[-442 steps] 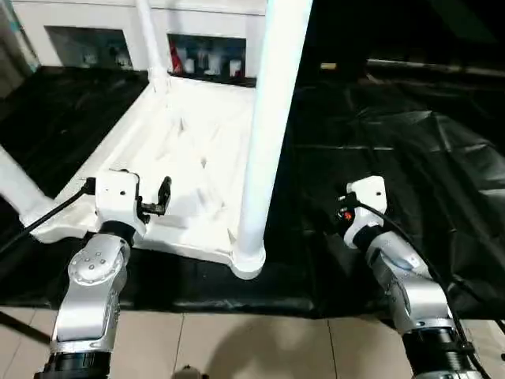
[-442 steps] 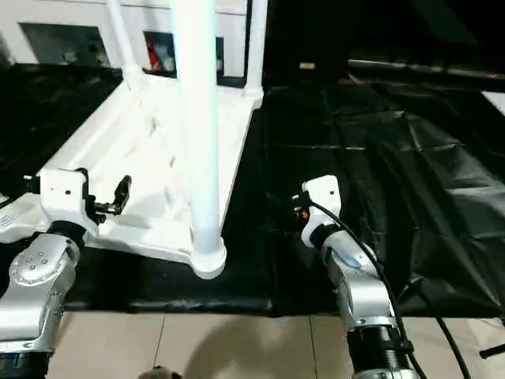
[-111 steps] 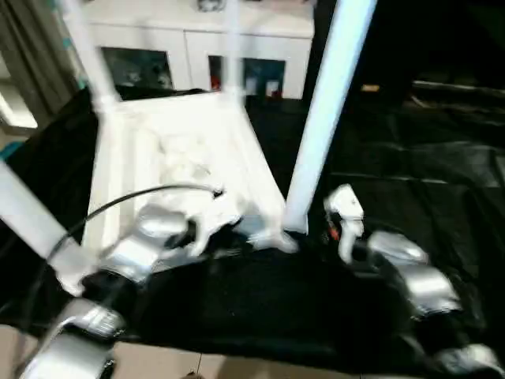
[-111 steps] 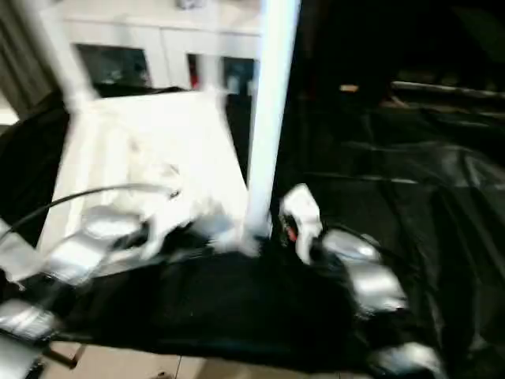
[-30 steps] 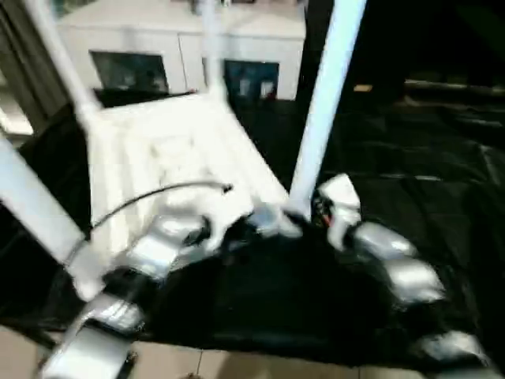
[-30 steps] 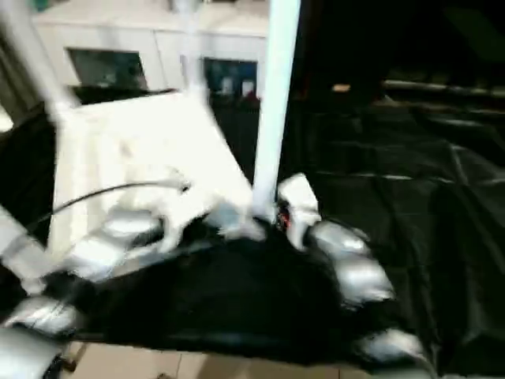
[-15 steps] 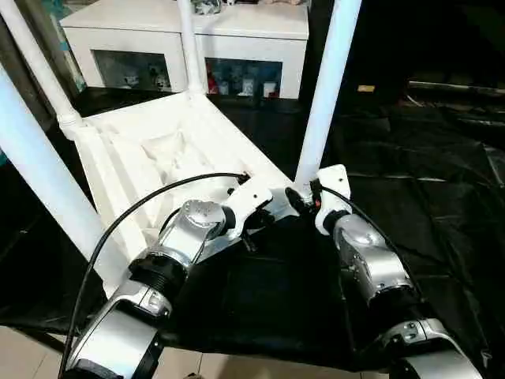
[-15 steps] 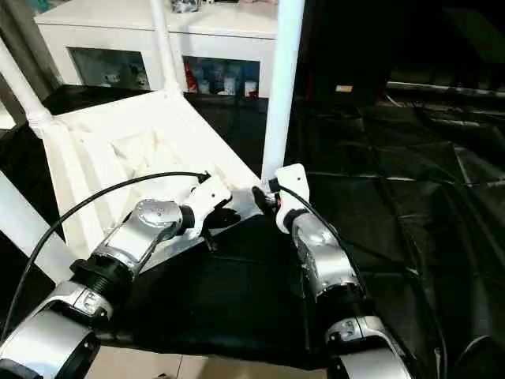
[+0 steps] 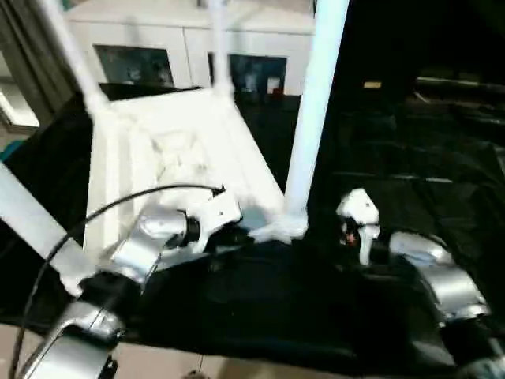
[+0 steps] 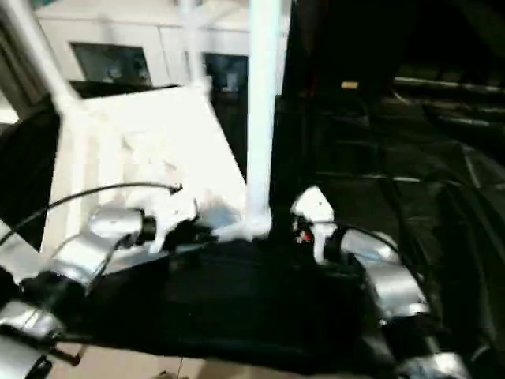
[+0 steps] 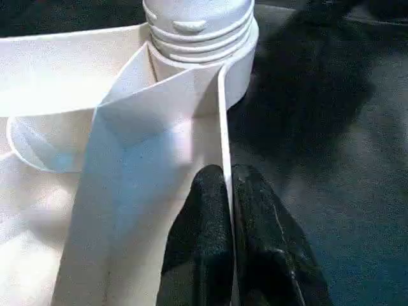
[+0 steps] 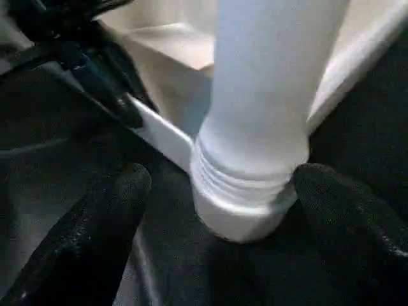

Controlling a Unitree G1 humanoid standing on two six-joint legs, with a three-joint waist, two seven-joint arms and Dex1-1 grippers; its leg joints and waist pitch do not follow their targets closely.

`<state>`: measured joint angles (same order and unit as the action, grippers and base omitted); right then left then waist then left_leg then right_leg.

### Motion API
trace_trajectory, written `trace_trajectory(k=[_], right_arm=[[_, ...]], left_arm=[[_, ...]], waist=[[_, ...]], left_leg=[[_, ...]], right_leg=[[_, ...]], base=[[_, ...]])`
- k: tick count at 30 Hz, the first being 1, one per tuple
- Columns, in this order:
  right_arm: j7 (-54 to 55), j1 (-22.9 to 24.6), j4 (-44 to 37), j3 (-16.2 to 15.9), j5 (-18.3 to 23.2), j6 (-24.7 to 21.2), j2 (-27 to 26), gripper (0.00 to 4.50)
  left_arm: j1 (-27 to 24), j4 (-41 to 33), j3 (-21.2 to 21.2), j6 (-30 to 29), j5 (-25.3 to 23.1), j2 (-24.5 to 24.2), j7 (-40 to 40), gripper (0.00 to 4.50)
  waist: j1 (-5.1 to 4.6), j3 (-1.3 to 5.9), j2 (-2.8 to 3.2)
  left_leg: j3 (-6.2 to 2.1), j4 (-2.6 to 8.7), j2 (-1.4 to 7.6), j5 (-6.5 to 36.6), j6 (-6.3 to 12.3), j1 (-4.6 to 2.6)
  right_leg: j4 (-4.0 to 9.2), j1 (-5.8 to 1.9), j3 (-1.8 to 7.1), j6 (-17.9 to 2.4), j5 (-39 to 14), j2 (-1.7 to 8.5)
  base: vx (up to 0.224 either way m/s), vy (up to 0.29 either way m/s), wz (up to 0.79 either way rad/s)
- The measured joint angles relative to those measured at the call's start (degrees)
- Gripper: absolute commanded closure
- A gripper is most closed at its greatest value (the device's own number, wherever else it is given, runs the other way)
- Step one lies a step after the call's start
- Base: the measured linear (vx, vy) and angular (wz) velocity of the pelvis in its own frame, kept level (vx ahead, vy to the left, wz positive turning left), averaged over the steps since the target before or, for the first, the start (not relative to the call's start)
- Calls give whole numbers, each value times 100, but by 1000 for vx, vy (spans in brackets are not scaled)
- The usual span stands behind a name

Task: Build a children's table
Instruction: Rotate leg to tighten

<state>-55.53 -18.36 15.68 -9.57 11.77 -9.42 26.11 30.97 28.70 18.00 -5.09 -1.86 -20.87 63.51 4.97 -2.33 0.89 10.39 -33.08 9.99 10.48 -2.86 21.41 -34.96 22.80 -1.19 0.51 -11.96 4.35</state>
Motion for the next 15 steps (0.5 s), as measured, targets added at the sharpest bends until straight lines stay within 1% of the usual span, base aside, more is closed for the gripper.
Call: trace_trajectory(k=[5, 7, 13, 14, 15], right_arm=[[-278, -3, -7, -161, -46, 14, 99, 49], [-314, -25, -6, -232, -75, 22, 100, 49], [-387, -51, -6, -254, -89, 22, 79, 49], [-398, -56, -6, -254, -88, 22, 58, 65], [-425, -63, -6, -254, -83, 20, 40, 65]], left_arm=[[-165, -287, 84, -75, 187, -178, 509, 450], [-218, -390, 97, -111, 218, -241, 619, 450], [-266, -493, 105, -136, 218, -267, 683, 450], [-268, -496, 104, -137, 218, -272, 684, 450], [-269, -500, 104, -141, 218, -271, 685, 450]], waist=[[32, -1, -2], [26, -2, -2], [25, -7, -11], [25, -7, -11], [25, -7, -11]], left_leg=[[1, -3, 0, 0, 0, 4], [1, -7, 0, 0, 0, 6], [1, -9, 0, 0, 0, 7], [1, -9, 0, 0, 0, 7], [1, -10, 0, 0, 0, 8]], right_leg=[[-4, 4, -1, 0, 0, 1], [-5, 4, 0, -1, 1, 1], [-7, 5, 0, -1, 1, 2], [-7, 5, 0, -1, 1, 2], [-7, 6, 0, -1, 1, 2]], base=[[0, 0, 0], [0, 0, 0], [0, 0, 0], [0, 0, 0], [0, 0, 0]])
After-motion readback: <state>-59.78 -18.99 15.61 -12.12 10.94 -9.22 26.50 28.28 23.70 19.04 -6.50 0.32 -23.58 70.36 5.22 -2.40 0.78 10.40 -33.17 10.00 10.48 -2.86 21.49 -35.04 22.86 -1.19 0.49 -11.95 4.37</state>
